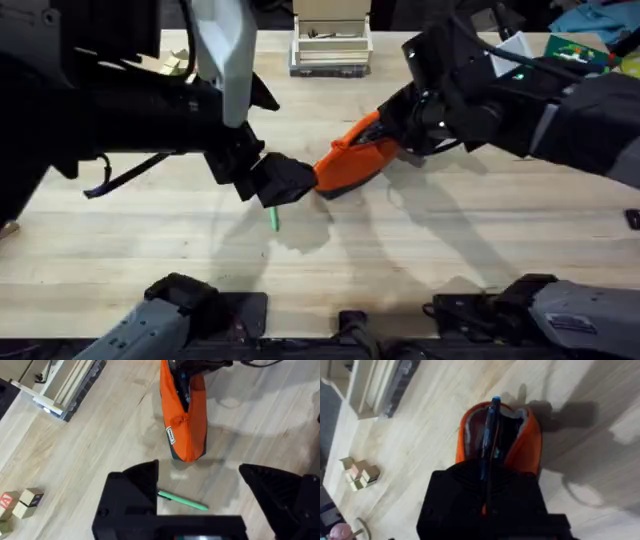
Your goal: Unzip the bag, pick up the pens from the table one at a time and place them inside, then zip the bag closed.
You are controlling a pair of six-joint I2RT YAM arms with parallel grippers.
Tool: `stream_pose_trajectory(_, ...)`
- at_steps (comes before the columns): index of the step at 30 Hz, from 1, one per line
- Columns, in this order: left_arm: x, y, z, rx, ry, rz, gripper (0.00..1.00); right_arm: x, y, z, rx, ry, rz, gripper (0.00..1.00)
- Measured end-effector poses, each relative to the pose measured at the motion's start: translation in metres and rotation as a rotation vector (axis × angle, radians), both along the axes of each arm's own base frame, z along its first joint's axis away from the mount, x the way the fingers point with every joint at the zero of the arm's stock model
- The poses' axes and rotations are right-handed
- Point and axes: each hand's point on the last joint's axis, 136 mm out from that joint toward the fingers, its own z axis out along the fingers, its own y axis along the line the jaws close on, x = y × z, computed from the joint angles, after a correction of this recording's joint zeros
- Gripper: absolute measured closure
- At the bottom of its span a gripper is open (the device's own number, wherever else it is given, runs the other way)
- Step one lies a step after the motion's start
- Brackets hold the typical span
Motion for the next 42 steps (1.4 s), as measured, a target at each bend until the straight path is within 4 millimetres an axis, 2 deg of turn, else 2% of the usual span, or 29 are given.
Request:
stream_pose_trajectory(10,0.0,0.0,0.0,0.0,0.0,0.0,0.007,0.0,-0.001,-0.024,-0.038,0.055,-0.02,0.967)
stream_pose_trajectory(16,0.0,0.0,0.0,0.0,0.0,0.0,0.008,-0.002,0.004,-0.024,-0.044,0.052,-0.007,0.967)
stream_pose_trajectory(32,0.0,0.0,0.0,0.0,0.0,0.0,0.007,-0.016,0.035,-0.022,-0.039,0.036,0.086,0.968)
stream_pose_trajectory(42,0.0,0.0,0.0,0.0,0.0,0.0,0.007,-0.018,0.042,-0.03,-0.048,0.051,0.104,0.968)
